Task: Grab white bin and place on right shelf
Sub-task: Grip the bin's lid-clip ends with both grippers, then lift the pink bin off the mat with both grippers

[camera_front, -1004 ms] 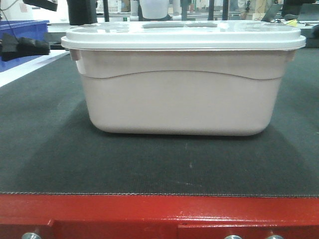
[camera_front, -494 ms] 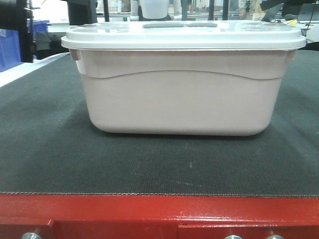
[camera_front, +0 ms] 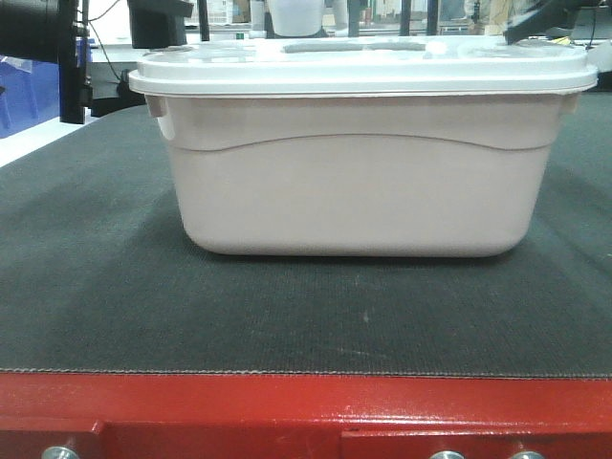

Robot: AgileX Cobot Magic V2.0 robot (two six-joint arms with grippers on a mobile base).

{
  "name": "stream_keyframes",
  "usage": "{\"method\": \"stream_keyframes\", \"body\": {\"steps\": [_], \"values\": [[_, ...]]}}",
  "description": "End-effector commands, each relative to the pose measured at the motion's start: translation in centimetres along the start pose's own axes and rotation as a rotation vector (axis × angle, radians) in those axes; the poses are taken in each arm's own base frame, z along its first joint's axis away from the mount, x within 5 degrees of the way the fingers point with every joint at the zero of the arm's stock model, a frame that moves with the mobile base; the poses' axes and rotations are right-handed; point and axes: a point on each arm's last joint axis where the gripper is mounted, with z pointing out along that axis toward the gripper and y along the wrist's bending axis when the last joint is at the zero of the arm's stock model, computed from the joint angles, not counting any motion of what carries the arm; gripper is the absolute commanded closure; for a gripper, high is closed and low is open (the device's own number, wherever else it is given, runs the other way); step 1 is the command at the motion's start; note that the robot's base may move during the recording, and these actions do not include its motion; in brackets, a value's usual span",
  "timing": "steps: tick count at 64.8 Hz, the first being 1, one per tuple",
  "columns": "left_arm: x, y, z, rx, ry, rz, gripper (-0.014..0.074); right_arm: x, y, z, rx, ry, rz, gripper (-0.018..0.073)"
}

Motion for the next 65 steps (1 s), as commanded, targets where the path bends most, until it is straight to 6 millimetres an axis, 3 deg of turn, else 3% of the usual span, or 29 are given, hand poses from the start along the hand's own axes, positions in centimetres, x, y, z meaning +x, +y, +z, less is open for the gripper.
{"method": "stream_keyframes", "body": {"steps": [1, 7, 18, 35, 50, 65], "values": [[-0.5, -4.2, 0.0, 0.187, -0.01, 0.049, 0.0326, 0.2, 4.3, -1.2, -0.193, 0.052, -0.074, 0.0386], [-0.5, -4.2, 0.0, 0.189, -0.013, 0.047, 0.0474, 0.2, 4.3, -1.2, -0.193, 0.051, -0.083, 0.051], [-0.6, -4.6, -0.1, 0.228, -0.02, 0.04, 0.0734, 0.2, 4.7, -1.4, -0.203, 0.039, -0.089, 0.0504], [-1.4, -7.1, -0.8, 0.309, -0.059, 0.092, 0.0713, 0.2, 8.2, -3.1, -0.281, -0.049, -0.142, 0.0504], [-2.1, -13.7, -2.4, 0.377, -0.083, 0.273, 0.0713, 1.3, 13.1, -5.9, -0.329, -0.119, -0.254, 0.0504], [-0.7, -20.8, -4.0, 0.433, -0.051, 0.443, 0.0713, 2.9, 16.9, -8.1, -0.357, -0.165, -0.353, 0.0504]]}}
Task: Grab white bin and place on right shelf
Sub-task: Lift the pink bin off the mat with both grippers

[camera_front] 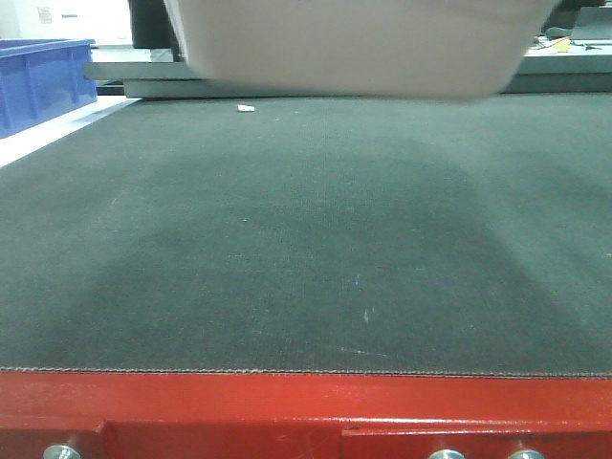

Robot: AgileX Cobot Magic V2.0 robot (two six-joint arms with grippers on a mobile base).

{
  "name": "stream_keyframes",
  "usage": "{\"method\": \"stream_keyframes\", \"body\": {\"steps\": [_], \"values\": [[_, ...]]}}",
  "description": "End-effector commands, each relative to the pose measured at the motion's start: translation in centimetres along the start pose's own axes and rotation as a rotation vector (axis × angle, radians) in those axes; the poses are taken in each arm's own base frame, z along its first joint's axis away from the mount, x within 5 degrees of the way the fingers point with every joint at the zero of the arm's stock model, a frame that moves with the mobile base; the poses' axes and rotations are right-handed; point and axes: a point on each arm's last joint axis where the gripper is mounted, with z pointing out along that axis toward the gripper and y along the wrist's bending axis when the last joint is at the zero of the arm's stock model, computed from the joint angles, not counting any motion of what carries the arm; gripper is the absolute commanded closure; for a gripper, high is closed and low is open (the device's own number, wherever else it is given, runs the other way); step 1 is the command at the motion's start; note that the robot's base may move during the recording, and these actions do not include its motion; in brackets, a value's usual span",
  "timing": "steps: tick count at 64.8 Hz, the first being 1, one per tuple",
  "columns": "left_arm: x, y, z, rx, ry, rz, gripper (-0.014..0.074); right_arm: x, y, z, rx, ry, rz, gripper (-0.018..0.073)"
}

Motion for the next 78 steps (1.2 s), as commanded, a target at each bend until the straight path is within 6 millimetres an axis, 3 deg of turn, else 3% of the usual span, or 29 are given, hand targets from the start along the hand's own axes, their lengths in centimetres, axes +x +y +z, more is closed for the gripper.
{"method": "stream_keyframes", "body": {"steps": [1, 10, 18, 78], "values": [[0.3, -9.0, -0.2, 0.337, 0.099, 0.106, 0.0713, 0.9, 6.6, -1.5, -0.296, 0.085, -0.089, 0.0504], [0.3, -11.7, -0.7, 0.37, 0.103, 0.149, 0.0713, 1.0, 8.4, -2.5, -0.323, 0.056, -0.124, 0.0504], [0.5, -12.9, -1.1, 0.37, 0.113, 0.185, 0.0713, 1.2, 9.5, -3.1, -0.341, 0.038, -0.146, 0.0504], [0.9, -12.8, -1.2, 0.327, 0.148, 0.218, 0.0713, 0.7, 9.5, -3.1, -0.301, -0.02, -0.143, 0.0504]]}}
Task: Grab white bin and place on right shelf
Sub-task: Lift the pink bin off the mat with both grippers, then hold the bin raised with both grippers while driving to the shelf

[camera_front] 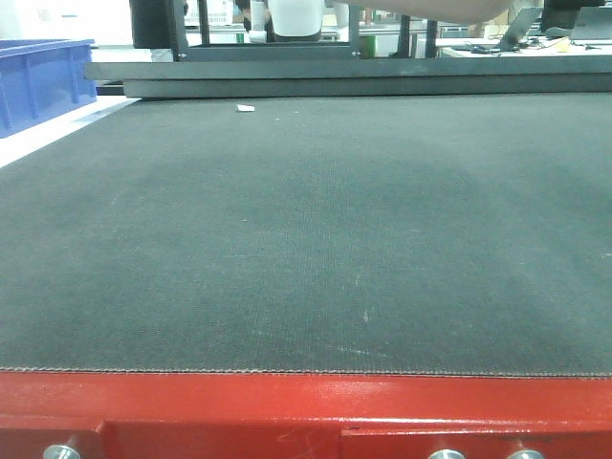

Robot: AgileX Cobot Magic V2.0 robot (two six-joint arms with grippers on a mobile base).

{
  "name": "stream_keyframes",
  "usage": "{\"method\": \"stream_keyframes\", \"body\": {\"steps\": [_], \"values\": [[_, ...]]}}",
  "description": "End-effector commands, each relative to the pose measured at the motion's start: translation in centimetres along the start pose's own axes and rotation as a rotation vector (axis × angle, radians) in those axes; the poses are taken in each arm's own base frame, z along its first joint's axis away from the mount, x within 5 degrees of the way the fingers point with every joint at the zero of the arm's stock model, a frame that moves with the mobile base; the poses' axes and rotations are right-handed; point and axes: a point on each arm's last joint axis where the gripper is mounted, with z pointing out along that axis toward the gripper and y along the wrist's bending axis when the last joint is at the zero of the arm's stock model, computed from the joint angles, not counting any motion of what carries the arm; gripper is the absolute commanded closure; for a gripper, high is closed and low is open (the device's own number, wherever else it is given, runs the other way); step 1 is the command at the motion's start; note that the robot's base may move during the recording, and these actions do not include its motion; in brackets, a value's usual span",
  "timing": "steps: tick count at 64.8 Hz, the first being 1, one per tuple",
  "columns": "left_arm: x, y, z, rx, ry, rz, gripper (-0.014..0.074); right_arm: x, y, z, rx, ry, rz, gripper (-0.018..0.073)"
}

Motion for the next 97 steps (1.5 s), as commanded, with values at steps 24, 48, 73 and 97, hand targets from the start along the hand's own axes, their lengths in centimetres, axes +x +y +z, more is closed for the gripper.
{"method": "stream_keyframes", "body": {"steps": [24, 48, 73, 97], "values": [[0.79, -5.71, 0.06, 0.324, 0.116, 0.043, 0.0713, 0.29, 5.52, -0.85, -0.299, 0.048, -0.024, 0.0504], [0.79, -5.71, 0.06, 0.324, 0.116, 0.043, 0.0713, 0.28, 5.36, -0.76, -0.298, 0.049, -0.02, 0.0504], [0.79, -5.71, 0.06, 0.324, 0.116, 0.043, 0.0713, 0.1, 5.0, -0.59, -0.279, 0.033, -0.013, 0.0504], [0.79, -5.71, 0.06, 0.324, 0.116, 0.043, 0.0713, 0.09, 4.99, -0.59, -0.278, 0.032, -0.013, 0.0504]]}}
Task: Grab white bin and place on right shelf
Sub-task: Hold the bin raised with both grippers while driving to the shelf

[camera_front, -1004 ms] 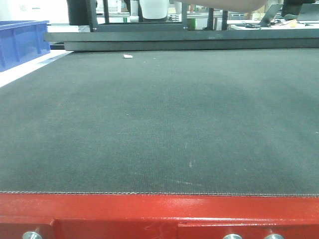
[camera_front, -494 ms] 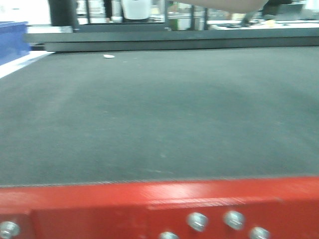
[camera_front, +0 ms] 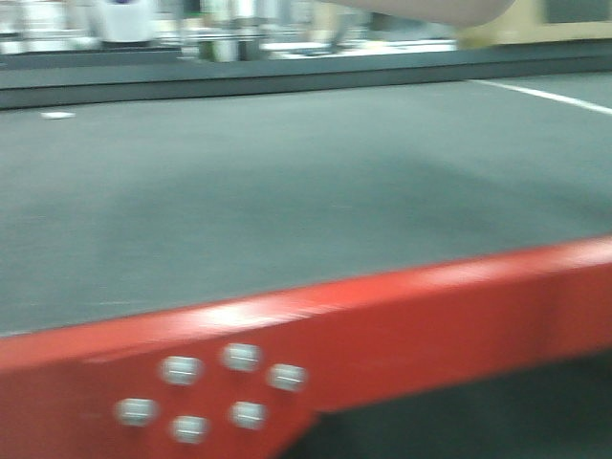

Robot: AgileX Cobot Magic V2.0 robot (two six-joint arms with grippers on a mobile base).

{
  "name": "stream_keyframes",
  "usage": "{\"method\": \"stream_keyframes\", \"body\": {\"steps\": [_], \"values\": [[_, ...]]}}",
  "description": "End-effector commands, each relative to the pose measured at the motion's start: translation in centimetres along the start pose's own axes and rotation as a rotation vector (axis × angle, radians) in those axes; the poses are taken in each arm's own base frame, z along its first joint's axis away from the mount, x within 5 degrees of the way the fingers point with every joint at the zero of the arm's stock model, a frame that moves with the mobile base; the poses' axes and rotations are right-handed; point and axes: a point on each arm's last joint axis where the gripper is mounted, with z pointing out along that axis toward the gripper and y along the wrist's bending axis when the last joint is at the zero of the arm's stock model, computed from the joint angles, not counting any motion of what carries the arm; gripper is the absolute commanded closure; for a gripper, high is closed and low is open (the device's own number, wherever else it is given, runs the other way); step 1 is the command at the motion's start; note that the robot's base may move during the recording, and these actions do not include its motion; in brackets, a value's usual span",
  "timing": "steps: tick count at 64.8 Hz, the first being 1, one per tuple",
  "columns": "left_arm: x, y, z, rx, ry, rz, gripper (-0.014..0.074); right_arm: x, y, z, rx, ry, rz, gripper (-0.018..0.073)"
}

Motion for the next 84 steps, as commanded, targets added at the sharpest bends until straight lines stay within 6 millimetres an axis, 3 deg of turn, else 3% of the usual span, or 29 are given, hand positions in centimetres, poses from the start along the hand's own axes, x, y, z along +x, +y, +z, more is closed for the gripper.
{"method": "stream_keyframes", "body": {"steps": [1, 84], "values": [[0.74, -5.74, 0.04, 0.327, 0.112, 0.041, 0.0713, 0.1, 5.2, -0.7, -0.281, 0.031, -0.016, 0.0504], [0.74, -5.74, 0.04, 0.327, 0.112, 0.041, 0.0713, 0.1, 5.2, -0.7, -0.281, 0.031, -0.016, 0.0504]]}}
